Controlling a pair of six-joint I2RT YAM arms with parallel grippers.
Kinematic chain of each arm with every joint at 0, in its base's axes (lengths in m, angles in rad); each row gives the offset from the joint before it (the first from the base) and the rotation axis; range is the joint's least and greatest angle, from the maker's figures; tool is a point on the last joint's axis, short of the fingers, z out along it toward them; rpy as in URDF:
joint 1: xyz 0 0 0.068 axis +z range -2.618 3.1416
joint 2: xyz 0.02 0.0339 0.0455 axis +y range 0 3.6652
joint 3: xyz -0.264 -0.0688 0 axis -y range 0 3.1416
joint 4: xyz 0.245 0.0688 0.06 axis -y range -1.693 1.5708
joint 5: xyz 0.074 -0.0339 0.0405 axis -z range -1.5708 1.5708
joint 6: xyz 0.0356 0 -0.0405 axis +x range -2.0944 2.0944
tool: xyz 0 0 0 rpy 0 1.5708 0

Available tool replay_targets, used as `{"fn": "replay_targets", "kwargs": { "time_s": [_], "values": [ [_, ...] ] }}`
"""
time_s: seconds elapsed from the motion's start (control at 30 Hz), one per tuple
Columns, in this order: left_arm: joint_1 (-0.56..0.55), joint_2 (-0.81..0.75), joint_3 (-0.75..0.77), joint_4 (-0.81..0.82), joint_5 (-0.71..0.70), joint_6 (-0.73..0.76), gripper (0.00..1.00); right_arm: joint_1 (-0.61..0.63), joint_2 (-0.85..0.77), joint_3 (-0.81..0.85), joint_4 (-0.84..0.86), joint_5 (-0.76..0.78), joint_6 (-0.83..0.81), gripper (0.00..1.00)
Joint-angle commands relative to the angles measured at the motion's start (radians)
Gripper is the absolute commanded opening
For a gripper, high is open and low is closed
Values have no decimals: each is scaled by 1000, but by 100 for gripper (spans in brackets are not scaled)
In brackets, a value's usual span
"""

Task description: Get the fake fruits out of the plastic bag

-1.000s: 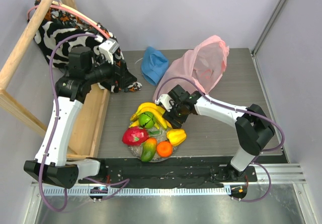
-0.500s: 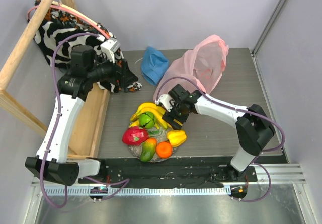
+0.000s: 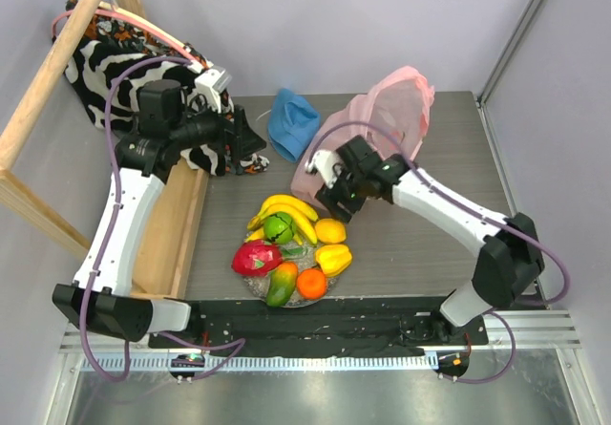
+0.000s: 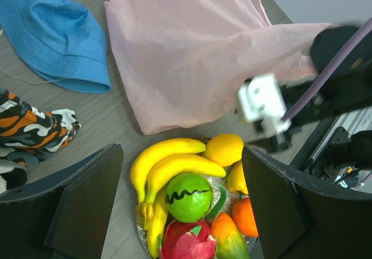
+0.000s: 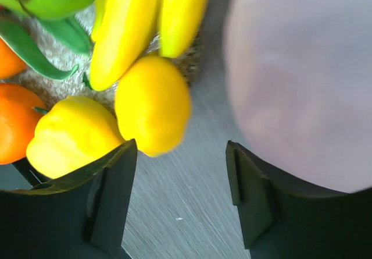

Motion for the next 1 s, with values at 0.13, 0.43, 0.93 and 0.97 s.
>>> {"fn": "replay_targets", "kwargs": {
  "time_s": [0.13, 0.43, 0.93, 0.97],
  "values": [
    [-132, 91, 119, -4, 30, 47, 88, -221, -263, 262, 42, -259, 94, 61],
    [-478, 285, 289, -101, -27, 210, 86, -302, -470, 163, 231, 129, 128, 64],
    [-697, 496, 429, 111, 56, -126, 91, -692, -118, 207, 470, 232, 101, 82],
    [-719, 515, 455, 120, 27, -144, 92, -700, -88, 223, 472, 228, 84, 83]
  ]
}}
